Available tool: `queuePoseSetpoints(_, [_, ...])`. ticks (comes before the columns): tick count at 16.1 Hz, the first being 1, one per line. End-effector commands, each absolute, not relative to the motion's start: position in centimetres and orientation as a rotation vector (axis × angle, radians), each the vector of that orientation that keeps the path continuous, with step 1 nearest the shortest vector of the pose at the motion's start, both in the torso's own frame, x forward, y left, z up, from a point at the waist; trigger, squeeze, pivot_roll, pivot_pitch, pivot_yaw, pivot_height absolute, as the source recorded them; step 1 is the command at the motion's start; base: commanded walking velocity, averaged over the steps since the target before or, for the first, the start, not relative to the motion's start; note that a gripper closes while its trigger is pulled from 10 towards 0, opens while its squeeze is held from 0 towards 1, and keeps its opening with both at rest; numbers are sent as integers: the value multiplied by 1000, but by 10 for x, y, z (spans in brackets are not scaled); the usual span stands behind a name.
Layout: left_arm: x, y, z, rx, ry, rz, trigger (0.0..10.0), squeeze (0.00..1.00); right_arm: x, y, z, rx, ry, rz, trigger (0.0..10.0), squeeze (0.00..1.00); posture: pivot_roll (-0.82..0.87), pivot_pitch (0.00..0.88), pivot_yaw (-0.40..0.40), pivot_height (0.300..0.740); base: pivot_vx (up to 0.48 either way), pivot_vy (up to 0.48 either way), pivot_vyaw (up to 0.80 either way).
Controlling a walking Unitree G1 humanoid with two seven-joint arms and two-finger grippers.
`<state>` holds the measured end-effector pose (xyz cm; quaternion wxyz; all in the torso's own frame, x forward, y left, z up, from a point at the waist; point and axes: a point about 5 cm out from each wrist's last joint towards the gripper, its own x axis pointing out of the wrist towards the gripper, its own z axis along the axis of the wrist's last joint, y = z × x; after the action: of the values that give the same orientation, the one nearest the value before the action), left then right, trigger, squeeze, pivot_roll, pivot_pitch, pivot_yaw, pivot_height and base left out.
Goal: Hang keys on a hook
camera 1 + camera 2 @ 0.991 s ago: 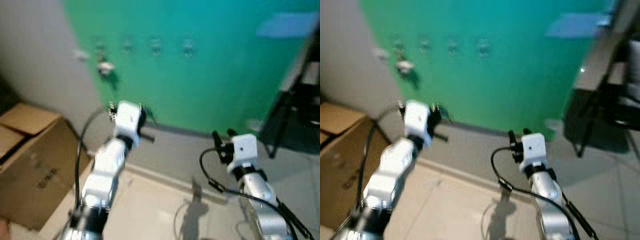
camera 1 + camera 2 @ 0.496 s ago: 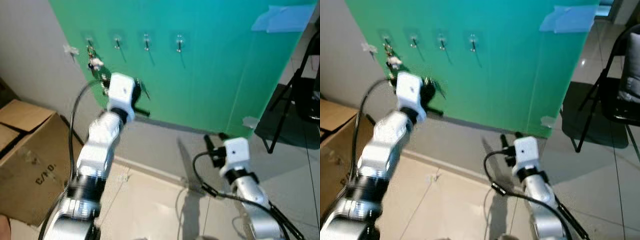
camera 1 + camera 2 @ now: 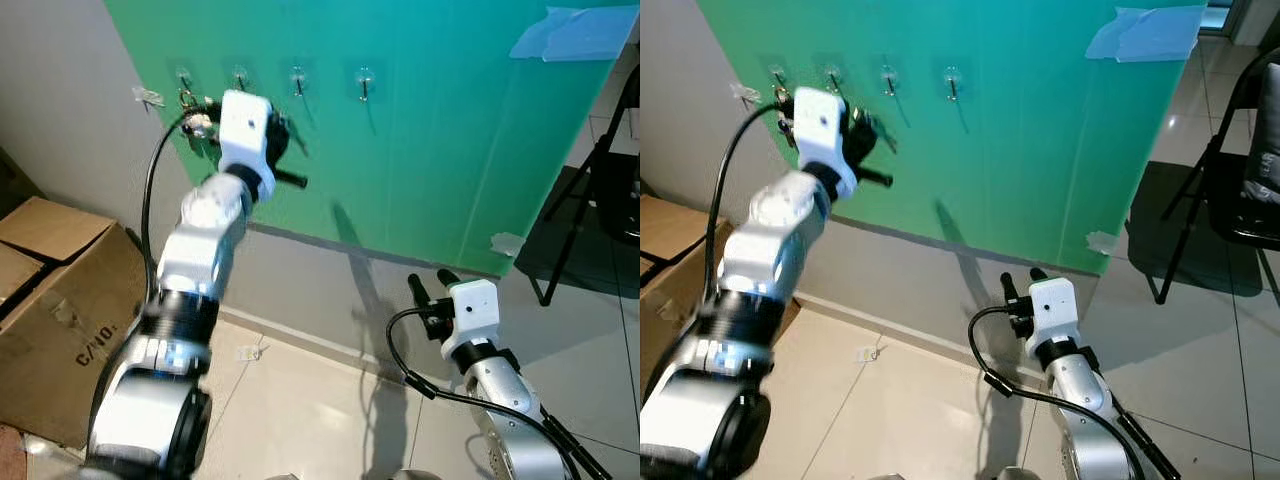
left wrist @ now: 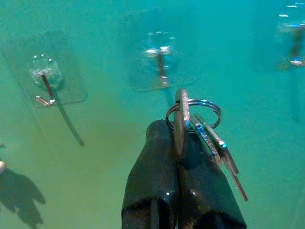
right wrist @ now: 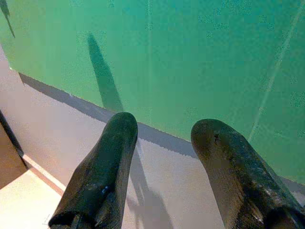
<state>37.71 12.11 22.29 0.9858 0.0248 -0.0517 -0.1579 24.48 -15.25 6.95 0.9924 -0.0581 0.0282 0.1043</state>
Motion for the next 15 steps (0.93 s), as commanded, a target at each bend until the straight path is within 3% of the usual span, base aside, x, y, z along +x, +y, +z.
queuePoseSetpoints(1, [382,131,226,9,-78,-291,10000,0,244,-148,73,-110,48,229,10000,0,-207,26,124,740,0,0,0])
queuePoseSetpoints(6, [396,135,236,-62,-51,-282,10000,0,246,-147,74,-111,43,252,10000,0,-210,12,116,740,0,0,0])
queuePoseSetpoints(10, [391,142,228,62,-87,-263,10000,0,245,-148,74,-114,38,249,10000,0,-227,12,134,740,0,0,0])
queuePoseSetpoints(11, [384,149,214,98,-82,-241,10000,0,244,-148,75,-115,27,235,10000,0,-229,17,140,740,0,0,0])
queuePoseSetpoints(15, [304,151,143,237,-193,-294,10000,0,242,-154,77,-100,2,206,10000,0,-187,17,143,740,0,0,0])
